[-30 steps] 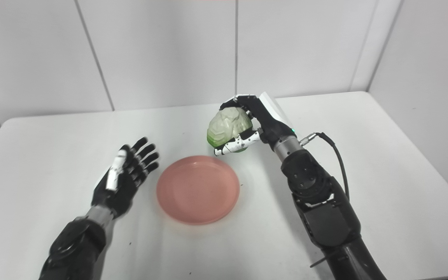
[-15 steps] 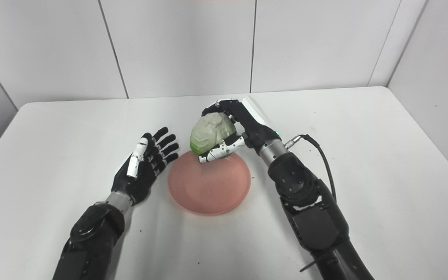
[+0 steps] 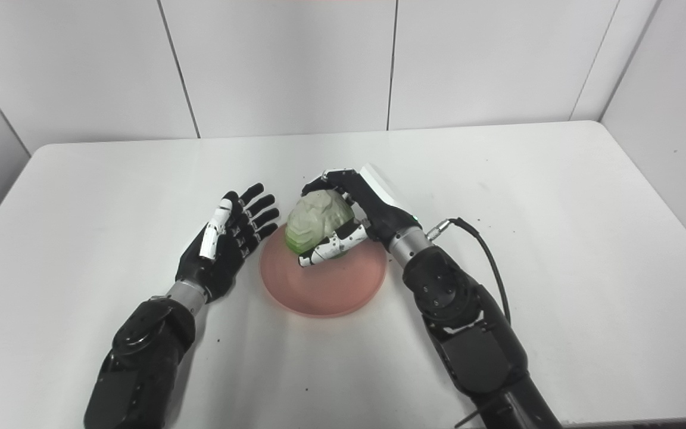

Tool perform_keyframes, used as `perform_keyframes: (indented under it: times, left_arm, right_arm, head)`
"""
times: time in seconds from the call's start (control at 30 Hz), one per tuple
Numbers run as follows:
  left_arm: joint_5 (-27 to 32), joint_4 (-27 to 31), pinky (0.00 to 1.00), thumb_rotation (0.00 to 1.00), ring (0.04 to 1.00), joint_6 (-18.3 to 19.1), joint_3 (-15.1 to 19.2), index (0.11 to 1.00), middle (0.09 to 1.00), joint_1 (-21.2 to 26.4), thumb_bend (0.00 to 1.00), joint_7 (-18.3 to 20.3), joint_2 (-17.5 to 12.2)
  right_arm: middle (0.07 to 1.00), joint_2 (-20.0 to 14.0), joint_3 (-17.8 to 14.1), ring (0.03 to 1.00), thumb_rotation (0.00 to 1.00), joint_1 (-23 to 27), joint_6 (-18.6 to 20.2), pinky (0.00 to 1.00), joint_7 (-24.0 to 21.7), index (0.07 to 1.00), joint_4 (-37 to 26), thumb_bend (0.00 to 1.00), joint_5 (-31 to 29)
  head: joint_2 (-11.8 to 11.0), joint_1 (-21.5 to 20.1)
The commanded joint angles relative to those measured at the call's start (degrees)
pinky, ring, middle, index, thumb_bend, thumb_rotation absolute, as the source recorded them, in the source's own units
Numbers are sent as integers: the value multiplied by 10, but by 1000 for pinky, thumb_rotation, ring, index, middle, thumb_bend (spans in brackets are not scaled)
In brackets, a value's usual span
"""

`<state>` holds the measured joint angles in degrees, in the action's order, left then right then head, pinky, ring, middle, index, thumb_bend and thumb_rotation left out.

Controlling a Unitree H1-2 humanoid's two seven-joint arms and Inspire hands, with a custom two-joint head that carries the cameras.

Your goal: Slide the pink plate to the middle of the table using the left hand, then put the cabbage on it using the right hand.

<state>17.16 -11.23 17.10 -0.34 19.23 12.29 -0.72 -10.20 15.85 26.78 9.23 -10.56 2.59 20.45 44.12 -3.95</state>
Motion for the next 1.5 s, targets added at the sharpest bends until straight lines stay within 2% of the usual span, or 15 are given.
perform_keyframes:
  times: [0.0,0.27,0.73,0.9,1.13,1.43,1.47]
  left_arm:
    - [-6,-5,910,1000,906,42,-3,909,918,-12,404,-9,1]
    - [-5,5,908,1000,905,55,0,913,919,-13,405,-12,2]
    - [-6,8,907,1000,904,59,-1,909,915,-13,412,-16,4]
    - [-5,7,906,1000,906,58,-1,905,915,-13,413,-17,4]
    - [-6,9,906,1000,908,58,-2,908,919,-13,409,-17,4]
    - [-6,12,895,1000,902,62,-1,904,914,-13,407,-19,5]
    - [-6,13,894,1000,902,64,-1,903,914,-14,406,-19,5]
  right_arm:
    - [477,-2,-3,399,0,14,-22,371,0,534,-23,516,1]
    - [468,-4,5,391,0,-2,-42,375,11,520,-8,518,16]
    - [470,2,21,377,0,-12,-90,353,24,540,36,513,41]
    - [465,6,29,384,0,-15,-92,354,27,543,47,514,48]
    - [475,12,31,417,0,-19,-73,429,7,535,41,516,36]
    - [498,11,25,424,0,-22,-67,476,-13,534,24,516,23]
    - [489,9,27,496,0,-22,-66,489,-16,520,21,523,26]
  head:
    - [3,0]
    - [11,0]
    - [11,0]
    - [12,2]
    - [11,1]
    - [11,1]
    - [11,0]
